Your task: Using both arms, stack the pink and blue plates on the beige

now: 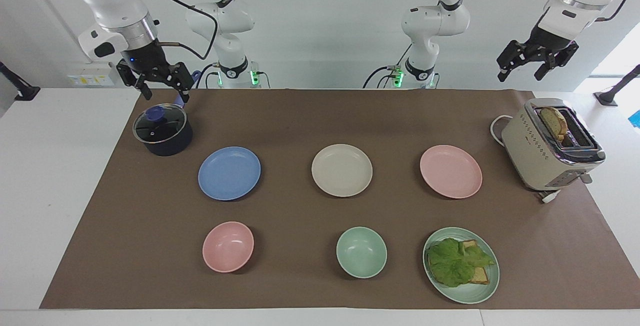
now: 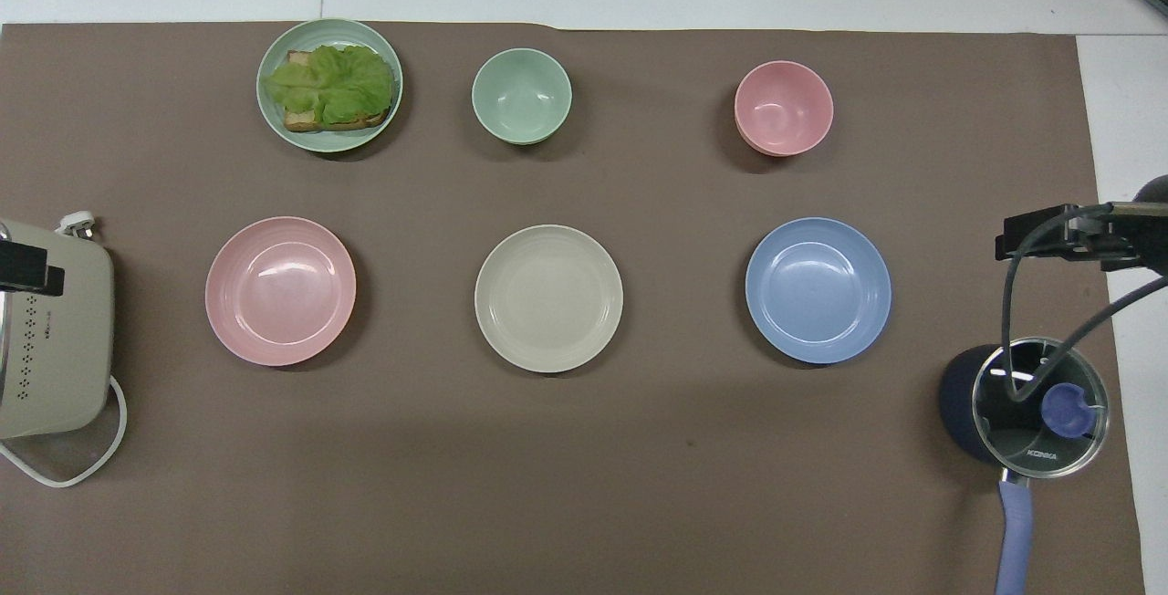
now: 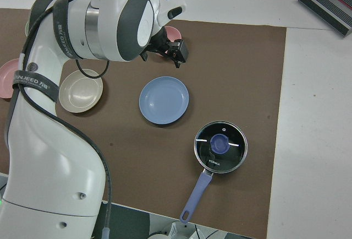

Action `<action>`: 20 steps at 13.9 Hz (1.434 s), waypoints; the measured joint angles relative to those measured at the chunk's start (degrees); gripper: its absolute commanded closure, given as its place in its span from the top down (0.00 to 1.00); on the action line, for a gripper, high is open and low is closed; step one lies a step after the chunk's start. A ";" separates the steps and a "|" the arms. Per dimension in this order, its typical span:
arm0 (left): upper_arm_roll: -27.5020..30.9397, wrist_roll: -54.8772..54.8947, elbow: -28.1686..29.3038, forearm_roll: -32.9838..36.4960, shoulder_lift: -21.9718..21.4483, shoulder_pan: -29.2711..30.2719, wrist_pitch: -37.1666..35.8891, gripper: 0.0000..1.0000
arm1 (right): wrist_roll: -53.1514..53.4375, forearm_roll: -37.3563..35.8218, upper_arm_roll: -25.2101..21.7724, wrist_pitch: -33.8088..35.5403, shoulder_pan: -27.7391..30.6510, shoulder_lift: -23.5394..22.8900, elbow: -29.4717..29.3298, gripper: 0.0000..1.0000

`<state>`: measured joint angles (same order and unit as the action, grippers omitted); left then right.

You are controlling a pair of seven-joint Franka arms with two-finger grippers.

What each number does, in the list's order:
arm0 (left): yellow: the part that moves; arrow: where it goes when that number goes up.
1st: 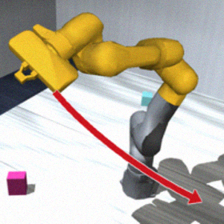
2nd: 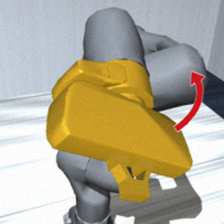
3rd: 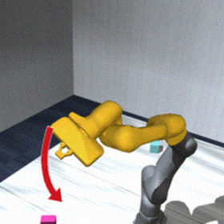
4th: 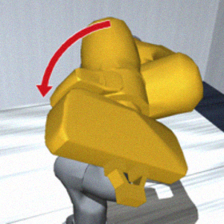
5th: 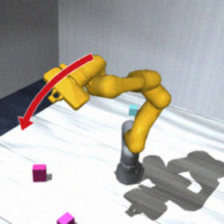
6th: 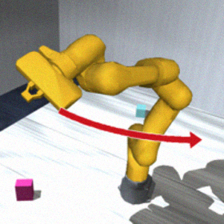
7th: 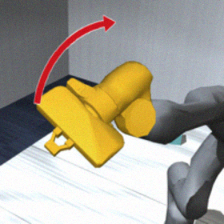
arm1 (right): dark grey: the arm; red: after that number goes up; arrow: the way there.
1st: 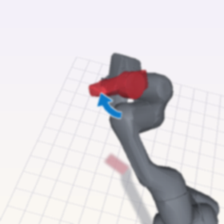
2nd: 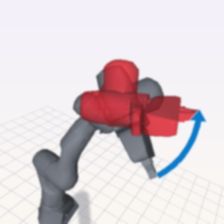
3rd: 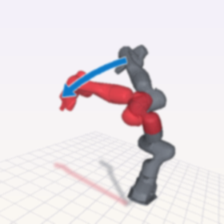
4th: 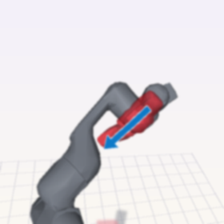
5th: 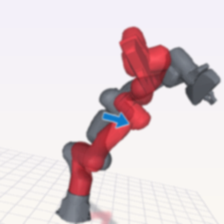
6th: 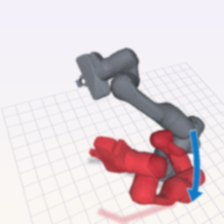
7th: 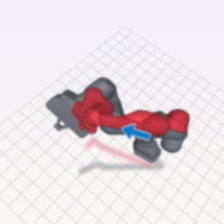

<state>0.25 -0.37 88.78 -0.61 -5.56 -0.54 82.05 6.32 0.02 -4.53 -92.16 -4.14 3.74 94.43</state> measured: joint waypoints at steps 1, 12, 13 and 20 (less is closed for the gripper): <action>0.01 0.00 0.00 0.00 0.00 0.00 0.00 1.00 | 0.00 0.00 0.00 0.00 0.00 0.00 0.00 1.00; 0.38 -0.02 0.13 0.00 -0.23 0.06 -0.09 1.00 | 0.00 0.00 0.00 0.00 0.00 0.00 0.00 1.00; 0.47 -0.02 0.33 0.00 -0.34 0.06 -0.21 1.00 | 0.00 0.00 0.00 0.00 0.00 0.00 0.00 1.00; 0.91 -0.02 11.29 0.00 -0.36 0.34 6.26 1.00 | 0.00 0.00 0.00 0.00 0.00 0.00 0.00 1.00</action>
<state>1.16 -0.38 100.07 -0.61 -5.92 -0.19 88.31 6.32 0.02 -4.53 -92.16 -4.14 3.74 94.43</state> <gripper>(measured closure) 0.000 0.000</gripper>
